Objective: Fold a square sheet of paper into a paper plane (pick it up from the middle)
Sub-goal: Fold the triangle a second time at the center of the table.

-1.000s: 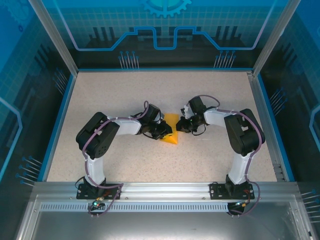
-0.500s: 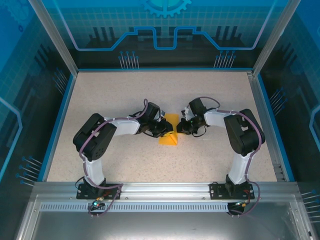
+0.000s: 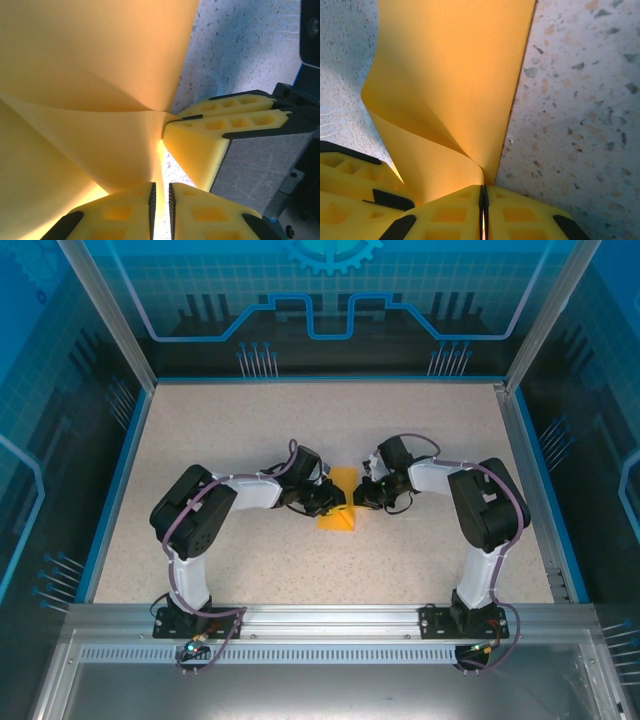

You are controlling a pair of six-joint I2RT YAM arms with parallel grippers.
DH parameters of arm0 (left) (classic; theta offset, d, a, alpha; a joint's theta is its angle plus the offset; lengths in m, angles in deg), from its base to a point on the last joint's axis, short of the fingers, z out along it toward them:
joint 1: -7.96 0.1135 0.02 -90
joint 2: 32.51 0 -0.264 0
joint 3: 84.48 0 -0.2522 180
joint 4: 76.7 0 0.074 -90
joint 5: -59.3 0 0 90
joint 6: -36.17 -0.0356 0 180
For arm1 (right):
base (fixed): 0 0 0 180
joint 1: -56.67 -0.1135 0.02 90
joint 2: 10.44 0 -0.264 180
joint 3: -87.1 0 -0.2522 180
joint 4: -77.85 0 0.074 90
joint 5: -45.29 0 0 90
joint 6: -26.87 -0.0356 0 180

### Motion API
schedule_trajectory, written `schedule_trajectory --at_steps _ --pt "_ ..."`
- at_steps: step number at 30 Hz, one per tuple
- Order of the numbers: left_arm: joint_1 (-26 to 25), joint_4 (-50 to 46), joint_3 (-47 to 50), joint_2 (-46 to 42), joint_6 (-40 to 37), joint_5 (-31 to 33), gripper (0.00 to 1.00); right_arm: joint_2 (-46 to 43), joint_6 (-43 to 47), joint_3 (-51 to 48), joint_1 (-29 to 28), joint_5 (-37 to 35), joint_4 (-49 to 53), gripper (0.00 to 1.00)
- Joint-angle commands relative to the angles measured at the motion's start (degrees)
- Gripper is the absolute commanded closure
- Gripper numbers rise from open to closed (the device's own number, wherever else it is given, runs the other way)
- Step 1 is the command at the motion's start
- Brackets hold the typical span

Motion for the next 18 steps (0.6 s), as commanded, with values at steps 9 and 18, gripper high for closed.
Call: schedule_trajectory --at_steps 9,18 --pt "-0.3 -3.3 -1.4 1.8 -1.5 0.2 0.82 0.0 0.0 1.8 -1.0 0.8 0.4 0.89" --pt "-0.3 -3.5 -1.4 2.1 -1.4 0.3 0.82 1.1 0.3 2.7 -1.0 0.8 0.4 0.89"
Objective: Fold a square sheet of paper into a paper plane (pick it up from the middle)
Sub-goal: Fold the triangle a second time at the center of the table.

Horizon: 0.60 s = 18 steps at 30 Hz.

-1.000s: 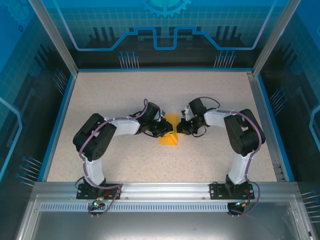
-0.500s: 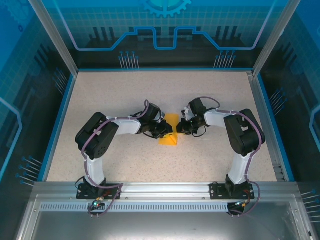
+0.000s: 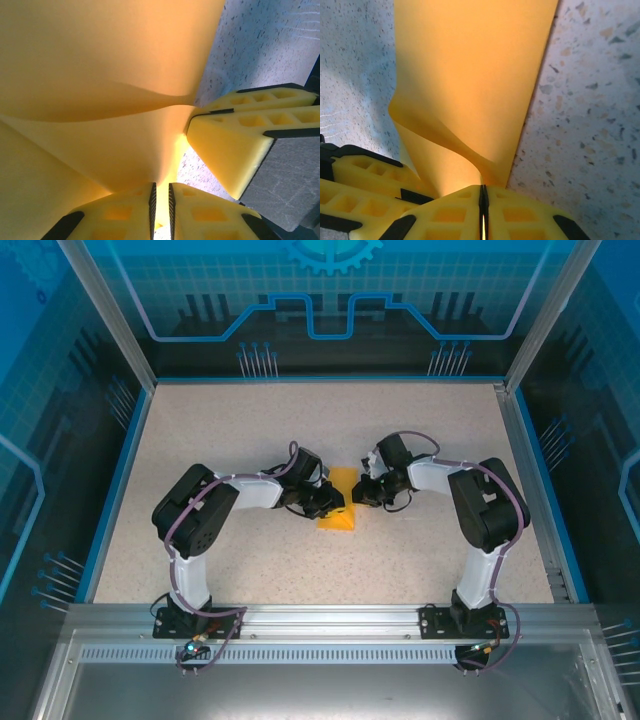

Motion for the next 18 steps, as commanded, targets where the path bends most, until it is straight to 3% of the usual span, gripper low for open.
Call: schedule_trajectory --at_steps 1,18 --pt "-0.3 -2.2 -1.3 1.4 -1.1 0.3 0.82 1.2 0.3 1.6 -0.8 0.9 0.4 0.89" --pt "-0.3 -2.9 -2.0 1.4 -1.6 0.2 0.82 0.9 -0.3 0.4 -0.9 0.4 0.8 0.89"
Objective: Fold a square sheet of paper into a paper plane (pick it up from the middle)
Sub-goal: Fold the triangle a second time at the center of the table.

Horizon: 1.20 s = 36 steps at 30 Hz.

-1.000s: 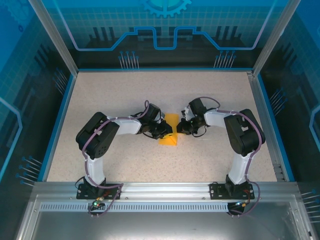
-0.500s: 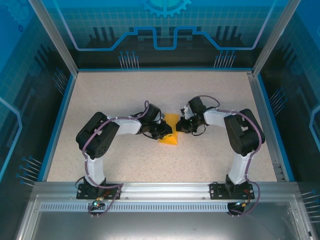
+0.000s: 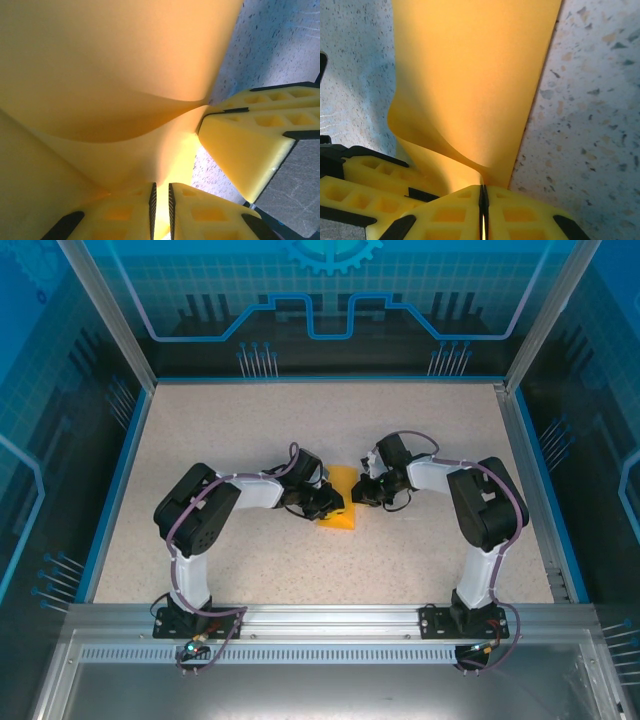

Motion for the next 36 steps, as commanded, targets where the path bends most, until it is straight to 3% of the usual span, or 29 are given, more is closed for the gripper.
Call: schedule_trajectory --at_steps 1,10,36 --pt "-0.2 -1.8 -1.9 0.5 -1.4 -0.1 0.82 0.5 -0.3 0.0 -0.8 0.2 0.9 0.89" --pt "-0.3 -1.1 -2.0 -3.2 -2.0 -0.6 0.81 0.1 -0.5 -0.3 -0.9 0.0 1.2 0.89" --pt "-0.2 -3.3 -4.2 2.2 -2.9 0.2 0.82 0.0 -0.2 0.1 -1.3 -1.3 2.3 0.89"
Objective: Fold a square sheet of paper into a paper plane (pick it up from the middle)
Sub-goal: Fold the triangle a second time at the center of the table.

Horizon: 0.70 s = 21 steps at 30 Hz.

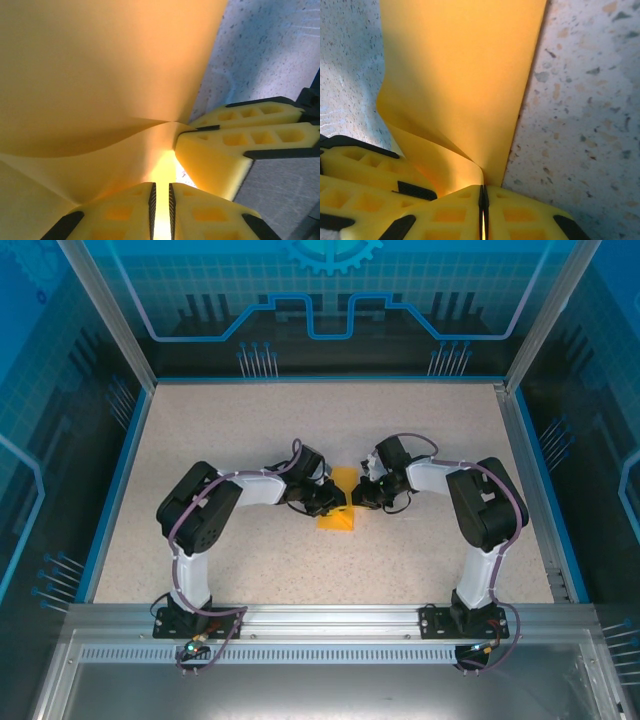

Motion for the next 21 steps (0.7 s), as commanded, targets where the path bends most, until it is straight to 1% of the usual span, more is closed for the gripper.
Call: schedule_trajectory --at_steps 1,16,21 --pt "-0.3 -1.7 -1.5 1.1 -1.4 0.3 0.82 0.1 0.4 1.0 -0.9 -1.1 2.2 0.89" --pt "-0.4 -1.5 -1.3 1.2 -1.3 -0.3 0.82 0.7 0.7 1.8 -0.9 -3.9 3.7 0.89" --pt "-0.3 -2.7 -1.4 2.1 -1.4 0.3 0.84 -0.5 0.4 1.9 -1.0 -4.7 4.2 0.87"
